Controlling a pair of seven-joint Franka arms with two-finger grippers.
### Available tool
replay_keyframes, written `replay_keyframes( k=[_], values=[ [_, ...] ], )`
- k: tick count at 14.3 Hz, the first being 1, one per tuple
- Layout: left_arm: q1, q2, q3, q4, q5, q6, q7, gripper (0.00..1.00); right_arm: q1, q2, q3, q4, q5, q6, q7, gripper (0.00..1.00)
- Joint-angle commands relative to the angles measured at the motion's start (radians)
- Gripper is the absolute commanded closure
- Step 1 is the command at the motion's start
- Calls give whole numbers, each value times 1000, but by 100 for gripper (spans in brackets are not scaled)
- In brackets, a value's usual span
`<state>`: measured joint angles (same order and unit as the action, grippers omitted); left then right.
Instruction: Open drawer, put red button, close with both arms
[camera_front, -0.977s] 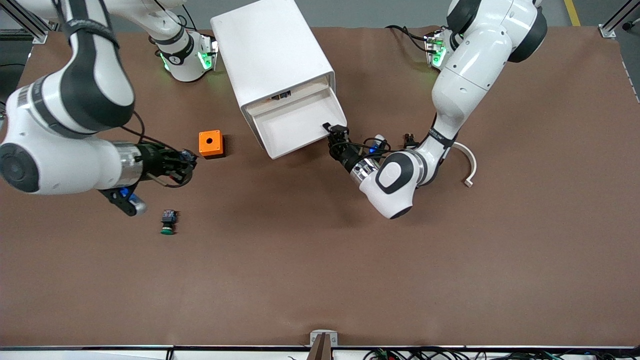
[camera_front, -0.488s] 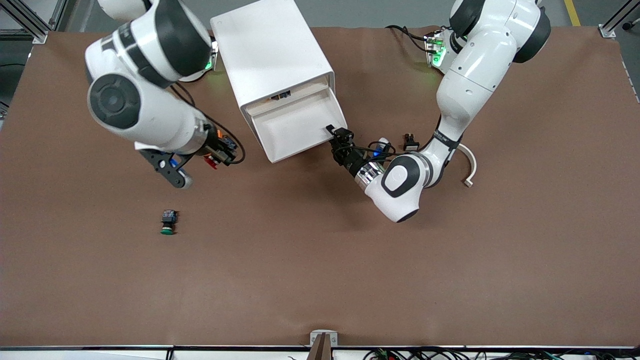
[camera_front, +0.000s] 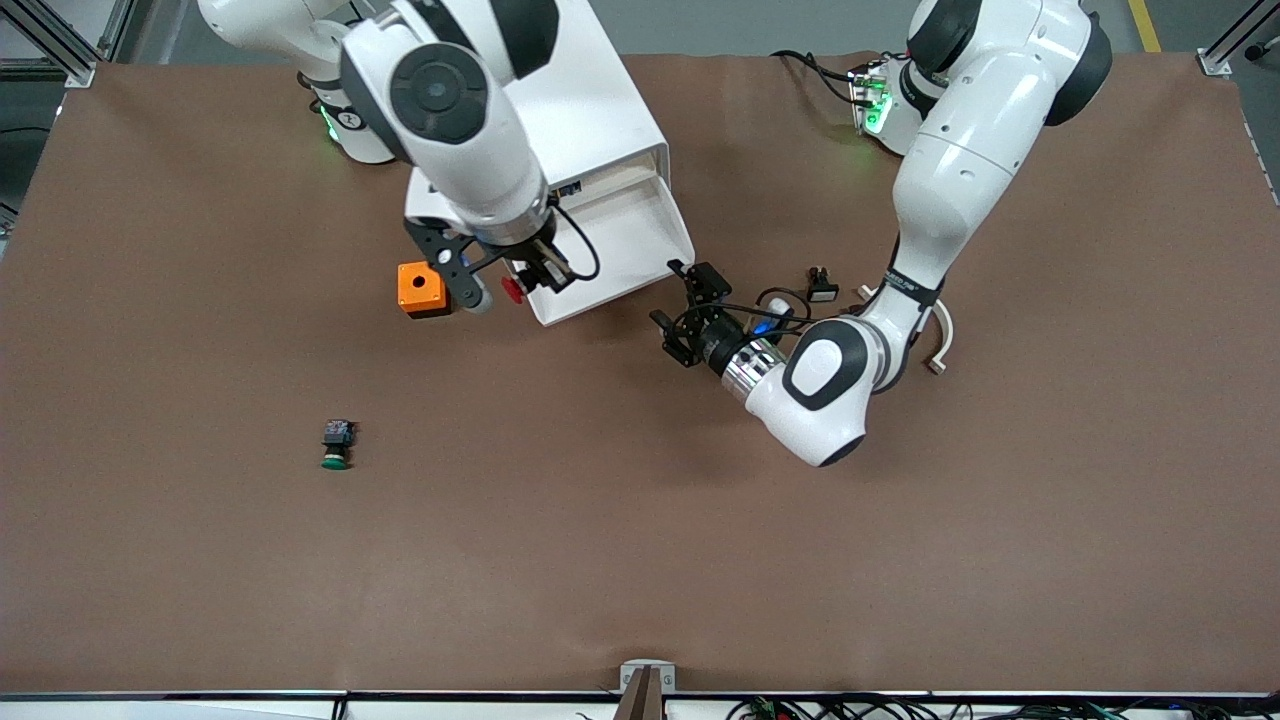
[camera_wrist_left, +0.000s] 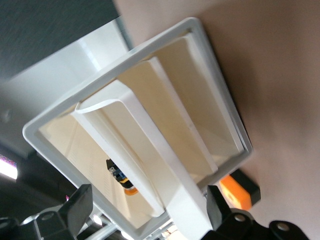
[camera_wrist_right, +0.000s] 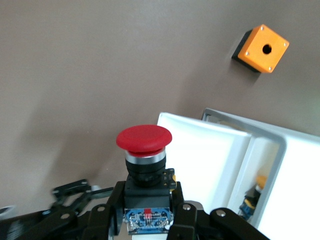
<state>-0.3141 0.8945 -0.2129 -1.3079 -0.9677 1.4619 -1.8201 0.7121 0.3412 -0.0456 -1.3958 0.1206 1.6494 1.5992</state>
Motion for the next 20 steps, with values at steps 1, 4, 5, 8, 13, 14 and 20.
replay_keyframes(
  k=[1,4,5,8,13,14,20],
  values=[
    [13,-22,-2,48,105,-26,209,0,82,-42,-8,-148,-65,125,112,100],
    [15,-57,1,61,263,-25,482,0,144,-50,-8,-265,-105,266,217,100],
    [13,-74,3,59,306,-18,533,0,148,-51,-8,-293,-110,291,240,100],
    [1,-97,-8,61,409,36,587,0,168,-65,-8,-377,-110,378,306,100],
    [-45,-164,-11,56,595,242,654,0,199,-76,-8,-474,-110,477,370,100],
    [-60,-169,-11,56,636,261,654,0,204,-77,-8,-483,-110,483,375,100],
    [-164,-213,-8,55,874,318,633,0,201,-76,-8,-509,-110,523,410,41]
  ],
)
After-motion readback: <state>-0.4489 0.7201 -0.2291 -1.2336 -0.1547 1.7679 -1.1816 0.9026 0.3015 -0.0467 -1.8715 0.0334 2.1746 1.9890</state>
